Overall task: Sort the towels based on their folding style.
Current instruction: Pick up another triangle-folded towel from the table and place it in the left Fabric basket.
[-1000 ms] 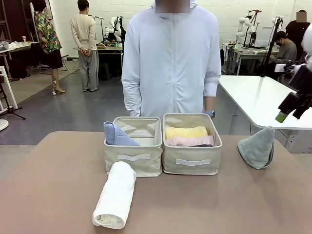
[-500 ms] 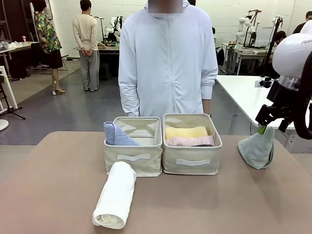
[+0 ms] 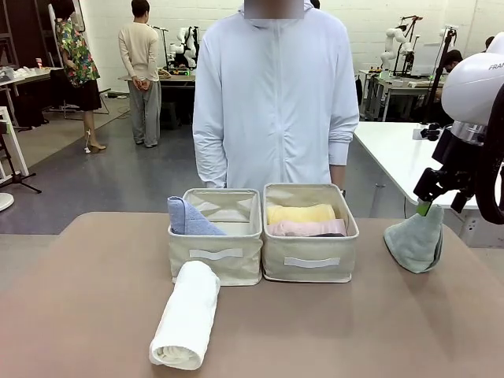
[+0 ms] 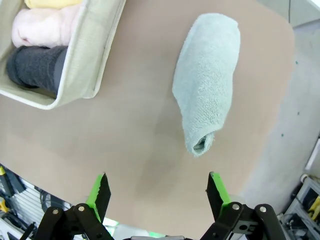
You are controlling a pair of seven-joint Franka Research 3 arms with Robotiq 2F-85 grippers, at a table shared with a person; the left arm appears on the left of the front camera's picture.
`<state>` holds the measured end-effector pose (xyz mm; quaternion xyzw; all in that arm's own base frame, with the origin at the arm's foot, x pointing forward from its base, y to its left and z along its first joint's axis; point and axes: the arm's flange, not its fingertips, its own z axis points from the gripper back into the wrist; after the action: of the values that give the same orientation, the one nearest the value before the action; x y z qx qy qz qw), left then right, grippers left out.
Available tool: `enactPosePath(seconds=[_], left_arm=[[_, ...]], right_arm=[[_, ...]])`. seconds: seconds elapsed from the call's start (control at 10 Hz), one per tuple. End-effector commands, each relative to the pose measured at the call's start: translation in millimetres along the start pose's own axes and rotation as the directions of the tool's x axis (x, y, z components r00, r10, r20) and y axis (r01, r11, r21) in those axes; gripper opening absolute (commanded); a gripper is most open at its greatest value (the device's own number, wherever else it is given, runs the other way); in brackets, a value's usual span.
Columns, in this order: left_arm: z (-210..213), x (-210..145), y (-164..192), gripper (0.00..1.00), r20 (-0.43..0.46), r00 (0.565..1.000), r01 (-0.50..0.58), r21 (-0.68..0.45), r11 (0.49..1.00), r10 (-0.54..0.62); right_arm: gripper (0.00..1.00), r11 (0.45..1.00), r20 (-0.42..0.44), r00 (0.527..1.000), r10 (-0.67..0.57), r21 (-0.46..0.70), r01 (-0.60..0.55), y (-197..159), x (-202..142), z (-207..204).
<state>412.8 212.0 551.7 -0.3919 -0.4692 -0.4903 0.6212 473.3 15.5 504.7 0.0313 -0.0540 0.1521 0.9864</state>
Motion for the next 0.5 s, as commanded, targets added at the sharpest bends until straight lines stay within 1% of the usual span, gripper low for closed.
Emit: enactPosePath(seconds=[0.0,0.2,0.4], left_arm=[[1.4,1.5,0.6,1.00,0.006,1.000,0.012,0.005,1.000,-0.012],[1.4,1.5,0.6,1.00,0.006,1.000,0.012,0.005,1.000,-0.012],[1.4,1.5,0.6,1.00,0.006,1.000,0.012,0.005,1.000,-0.012]], right_arm=[[1.00,1.000,-0.001,1.000,0.001,0.000,-0.001,0.4,0.3,-0.7],[1.00,0.998,0.003,0.999,-0.047,-0.037,0.047,8.0,14.3,-17.0],[1.00,0.995,-0.015,0.996,-0.084,-0.049,0.083,7.1,25.0,-28.2]])
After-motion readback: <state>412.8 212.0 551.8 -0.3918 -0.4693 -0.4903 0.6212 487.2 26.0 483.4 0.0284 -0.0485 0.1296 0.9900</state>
